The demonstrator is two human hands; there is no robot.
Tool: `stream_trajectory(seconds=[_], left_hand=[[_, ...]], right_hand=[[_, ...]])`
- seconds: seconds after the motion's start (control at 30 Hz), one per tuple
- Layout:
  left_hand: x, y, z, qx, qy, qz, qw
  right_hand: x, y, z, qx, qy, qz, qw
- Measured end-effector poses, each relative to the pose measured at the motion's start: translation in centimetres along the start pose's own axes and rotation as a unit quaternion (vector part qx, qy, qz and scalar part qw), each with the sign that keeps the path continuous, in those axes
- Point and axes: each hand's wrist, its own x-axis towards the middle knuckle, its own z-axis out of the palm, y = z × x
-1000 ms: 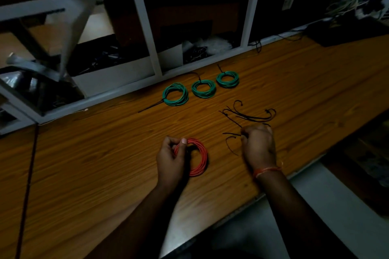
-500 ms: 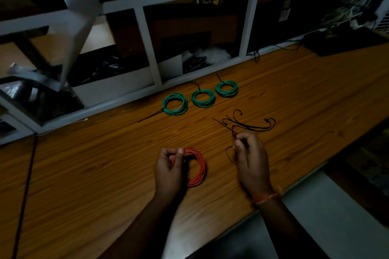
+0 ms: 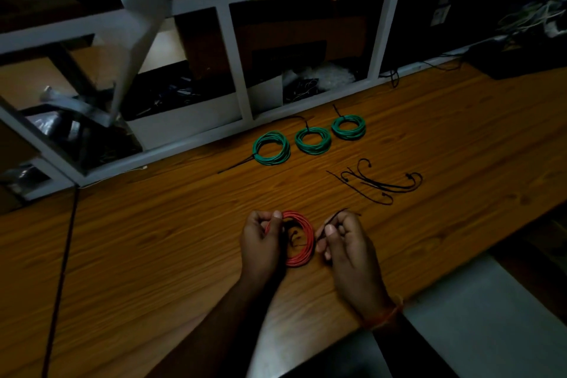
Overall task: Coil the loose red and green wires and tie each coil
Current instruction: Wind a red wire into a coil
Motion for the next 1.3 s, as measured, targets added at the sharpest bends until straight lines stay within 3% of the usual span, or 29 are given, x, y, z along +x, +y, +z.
stream_trajectory(seconds=[0.3,0.6,1.1,1.17,1.3], left_hand=[[0.6,0.7,-0.1,-0.088,0.002,-0.07,0.994],[1.5,2.0,-0.4,-0.034,-0.066,-0.086,0.994],[1.3,1.1,-0.3,-0.021,-0.085,-0.061,0.994],[1.3,0.9,-0.3,-0.019,-0.091,-0.054,0.994],[1.4,1.0,-0.4,-0.006,-0.126,-0.041,0.991]], right_hand=[[0.6,1.4,2.5,-0.038,-0.026,-0.012,0.999],[0.6,0.6,2.8,0.011,-0.052,-0.01,0.999],[1.4,-1.1,2.5,0.085,-0.035,0.078,0.993],[1.5,-1.4,2.5,0.057,-0.014,0.069,0.996],[2.1,-1.2,2.3,-0.127,0.048,-0.022,0.991]])
